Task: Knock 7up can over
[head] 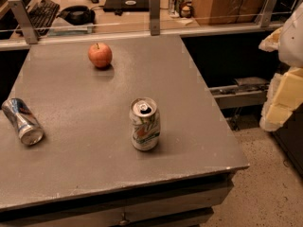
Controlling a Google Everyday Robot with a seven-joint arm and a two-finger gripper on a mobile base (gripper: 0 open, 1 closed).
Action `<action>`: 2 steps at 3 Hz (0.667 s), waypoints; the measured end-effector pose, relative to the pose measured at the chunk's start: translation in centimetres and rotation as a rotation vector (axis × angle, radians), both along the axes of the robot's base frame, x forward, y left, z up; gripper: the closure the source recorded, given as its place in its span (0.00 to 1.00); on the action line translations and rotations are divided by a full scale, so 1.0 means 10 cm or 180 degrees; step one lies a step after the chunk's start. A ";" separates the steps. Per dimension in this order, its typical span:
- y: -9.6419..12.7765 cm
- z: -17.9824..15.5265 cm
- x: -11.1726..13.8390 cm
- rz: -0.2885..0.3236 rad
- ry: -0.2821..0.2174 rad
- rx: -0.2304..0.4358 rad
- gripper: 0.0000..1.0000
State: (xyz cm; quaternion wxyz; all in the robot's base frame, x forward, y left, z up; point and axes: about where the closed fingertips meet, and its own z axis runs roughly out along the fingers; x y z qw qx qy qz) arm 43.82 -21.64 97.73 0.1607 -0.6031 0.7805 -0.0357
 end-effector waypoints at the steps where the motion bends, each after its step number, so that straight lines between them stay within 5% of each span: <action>1: 0.00 0.00 0.00 0.0000 0.0000 0.0000 0.00; 2: 0.31 -0.14 -0.03 0.0113 -0.0004 0.0248 0.00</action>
Offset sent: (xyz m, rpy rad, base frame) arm -0.0101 0.1004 -0.0480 0.2549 0.0146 0.1176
